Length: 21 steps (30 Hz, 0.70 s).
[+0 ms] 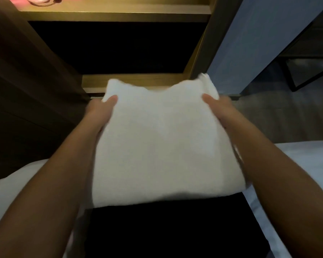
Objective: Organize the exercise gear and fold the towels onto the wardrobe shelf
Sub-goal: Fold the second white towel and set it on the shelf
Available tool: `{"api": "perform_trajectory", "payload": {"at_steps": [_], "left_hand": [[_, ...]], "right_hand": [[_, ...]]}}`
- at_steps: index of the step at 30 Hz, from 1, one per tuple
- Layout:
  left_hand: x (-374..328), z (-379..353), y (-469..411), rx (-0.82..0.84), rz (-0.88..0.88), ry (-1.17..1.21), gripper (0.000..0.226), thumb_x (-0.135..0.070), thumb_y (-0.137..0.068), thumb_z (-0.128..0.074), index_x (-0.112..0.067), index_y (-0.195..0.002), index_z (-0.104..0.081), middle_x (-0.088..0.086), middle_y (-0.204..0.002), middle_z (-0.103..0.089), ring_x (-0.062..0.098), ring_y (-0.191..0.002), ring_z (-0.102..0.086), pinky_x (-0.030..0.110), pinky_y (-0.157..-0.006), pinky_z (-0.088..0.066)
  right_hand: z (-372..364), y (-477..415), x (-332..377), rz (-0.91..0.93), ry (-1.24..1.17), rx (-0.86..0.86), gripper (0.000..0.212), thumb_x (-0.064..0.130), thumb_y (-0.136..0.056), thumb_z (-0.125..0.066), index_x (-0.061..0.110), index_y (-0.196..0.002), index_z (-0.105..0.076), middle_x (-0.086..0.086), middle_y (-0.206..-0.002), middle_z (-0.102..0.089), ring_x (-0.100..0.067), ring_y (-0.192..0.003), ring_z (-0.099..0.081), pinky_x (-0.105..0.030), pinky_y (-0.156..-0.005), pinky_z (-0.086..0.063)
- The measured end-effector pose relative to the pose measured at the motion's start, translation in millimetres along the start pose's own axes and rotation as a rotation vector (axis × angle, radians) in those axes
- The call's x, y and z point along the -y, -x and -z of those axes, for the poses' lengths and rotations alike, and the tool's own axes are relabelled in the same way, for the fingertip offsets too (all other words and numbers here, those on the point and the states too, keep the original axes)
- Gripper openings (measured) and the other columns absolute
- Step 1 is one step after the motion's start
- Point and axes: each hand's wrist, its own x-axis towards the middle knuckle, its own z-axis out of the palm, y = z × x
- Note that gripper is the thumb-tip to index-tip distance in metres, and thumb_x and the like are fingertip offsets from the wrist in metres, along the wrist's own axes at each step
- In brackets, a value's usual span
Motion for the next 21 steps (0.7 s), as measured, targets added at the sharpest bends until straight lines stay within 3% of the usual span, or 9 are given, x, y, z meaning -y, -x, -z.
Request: {"api": "perform_trajectory", "payload": {"at_steps": [4,7,10,12,14,15,17,19,21], "left_hand": [[23,10,-3,0.049,0.123,-0.06,0.07,-0.058,-0.09,-0.053,-0.006,-0.137,-0.048,0.015,-0.13,-0.056,0.037,-0.112,-0.056,0.041,-0.087,-0.043],[22,11,-5,0.111,0.239,-0.095,0.073,-0.064,-0.087,-0.053,-0.011,-0.137,-0.048,0.013,-0.131,-0.057,0.034,-0.112,-0.057,0.042,-0.084,-0.044],[14,17,-3,0.289,0.287,0.089,0.048,-0.062,-0.089,-0.052,-0.018,-0.105,-0.062,0.006,-0.117,-0.065,0.023,-0.094,-0.063,0.035,-0.074,-0.045],[2,16,-2,0.318,0.308,0.245,0.051,-0.064,-0.093,-0.042,-0.022,-0.114,-0.062,0.003,-0.125,-0.062,0.023,-0.106,-0.06,0.039,-0.086,-0.046],[-9,2,-12,0.166,0.301,0.475,0.063,-0.059,-0.097,-0.037,-0.014,-0.14,-0.047,0.007,-0.143,-0.048,0.028,-0.128,-0.047,0.041,-0.106,-0.037],[-12,-3,-12,0.1,0.245,0.388,0.065,-0.057,-0.097,-0.04,-0.01,-0.142,-0.044,0.009,-0.142,-0.047,0.029,-0.126,-0.048,0.04,-0.101,-0.039],[-13,-12,-9,-0.11,0.114,0.15,0.062,-0.054,-0.094,-0.049,-0.006,-0.133,-0.05,0.011,-0.127,-0.056,0.026,-0.099,-0.055,0.035,-0.079,-0.041],[-9,-13,-12,-0.139,0.033,0.098,0.054,-0.049,-0.095,-0.053,-0.005,-0.126,-0.056,0.011,-0.119,-0.061,0.022,-0.087,-0.054,0.032,-0.071,-0.04],[-3,-12,-14,-0.128,0.01,0.05,0.051,-0.045,-0.096,-0.052,-0.005,-0.128,-0.056,0.012,-0.119,-0.061,0.023,-0.091,-0.057,0.032,-0.072,-0.041]], "right_hand": [[13,-2,-28,-0.162,0.106,0.082,0.058,0.063,-0.087,-0.055,0.015,-0.121,-0.056,-0.006,-0.112,-0.064,-0.029,-0.093,-0.064,-0.046,-0.087,-0.052],[14,-10,-28,-0.249,0.037,0.189,0.059,0.062,-0.083,-0.062,0.015,-0.118,-0.059,-0.006,-0.114,-0.066,-0.031,-0.096,-0.065,-0.048,-0.093,-0.05],[17,-19,-20,-0.323,-0.04,0.27,0.06,0.061,-0.081,-0.066,0.016,-0.121,-0.061,-0.008,-0.117,-0.068,-0.031,-0.103,-0.065,-0.049,-0.099,-0.047],[12,-25,-10,-0.308,-0.041,0.232,0.061,0.065,-0.083,-0.06,0.019,-0.124,-0.06,-0.007,-0.122,-0.065,-0.029,-0.106,-0.062,-0.047,-0.102,-0.044],[1,-28,0,-0.259,-0.037,0.169,0.063,0.065,-0.087,-0.054,0.02,-0.132,-0.055,-0.005,-0.131,-0.059,-0.025,-0.106,-0.058,-0.039,-0.097,-0.043],[-5,-30,4,-0.217,-0.03,0.129,0.065,0.064,-0.088,-0.052,0.018,-0.135,-0.051,-0.005,-0.134,-0.057,-0.025,-0.104,-0.056,-0.038,-0.092,-0.043],[-12,-31,2,-0.134,-0.046,0.009,0.068,0.061,-0.089,-0.053,0.015,-0.138,-0.045,-0.006,-0.133,-0.056,-0.027,-0.102,-0.057,-0.039,-0.083,-0.044],[-13,-31,-6,-0.097,-0.065,-0.088,0.069,0.06,-0.089,-0.053,0.013,-0.139,-0.043,-0.008,-0.132,-0.056,-0.029,-0.104,-0.058,-0.042,-0.082,-0.047],[-11,-31,-15,-0.101,-0.056,-0.102,0.068,0.058,-0.09,-0.052,0.011,-0.139,-0.043,-0.008,-0.131,-0.056,-0.031,-0.108,-0.059,-0.045,-0.089,-0.049]]}}
